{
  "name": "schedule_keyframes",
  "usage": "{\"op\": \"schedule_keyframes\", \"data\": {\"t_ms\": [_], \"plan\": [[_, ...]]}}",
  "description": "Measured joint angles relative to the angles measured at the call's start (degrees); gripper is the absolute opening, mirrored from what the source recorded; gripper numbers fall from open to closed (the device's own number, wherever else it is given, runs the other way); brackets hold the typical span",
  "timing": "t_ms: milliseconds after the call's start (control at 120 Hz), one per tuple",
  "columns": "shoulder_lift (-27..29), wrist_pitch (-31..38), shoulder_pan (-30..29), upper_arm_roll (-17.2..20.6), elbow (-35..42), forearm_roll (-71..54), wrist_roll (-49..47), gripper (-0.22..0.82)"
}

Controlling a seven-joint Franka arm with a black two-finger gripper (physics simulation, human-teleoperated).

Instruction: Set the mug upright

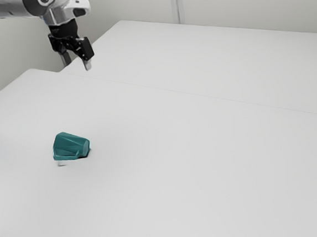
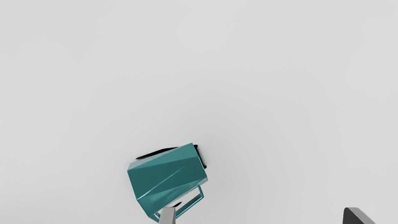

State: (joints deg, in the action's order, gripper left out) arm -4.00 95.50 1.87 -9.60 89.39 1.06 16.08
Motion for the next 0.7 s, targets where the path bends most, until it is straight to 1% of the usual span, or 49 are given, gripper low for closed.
{"op": "schedule_keyframes", "data": {"t_ms": [167,233,300,425,483,600,700], "plan": [[0.32,1.27,-0.89,-0.09,1.35,-0.25,-0.12,0.59],[0.96,1.85,-0.6,-0.76,2.63,-0.33,-0.19,0.59],[2.6,3.77,-0.12,-1.76,6.16,-0.38,-0.26,0.59],[8.33,11.42,1.04,-4.18,18.0,-0.42,-0.27,0.59],[10.38,16.04,-0.02,-5.17,23.19,-0.41,-0.24,0.59],[12.66,26.57,-1.49,-7.03,31.79,0.4,0.63,0.59],[15.86,34.24,-3.83,-7.53,38.14,6.32,3.76,0.58]]}}
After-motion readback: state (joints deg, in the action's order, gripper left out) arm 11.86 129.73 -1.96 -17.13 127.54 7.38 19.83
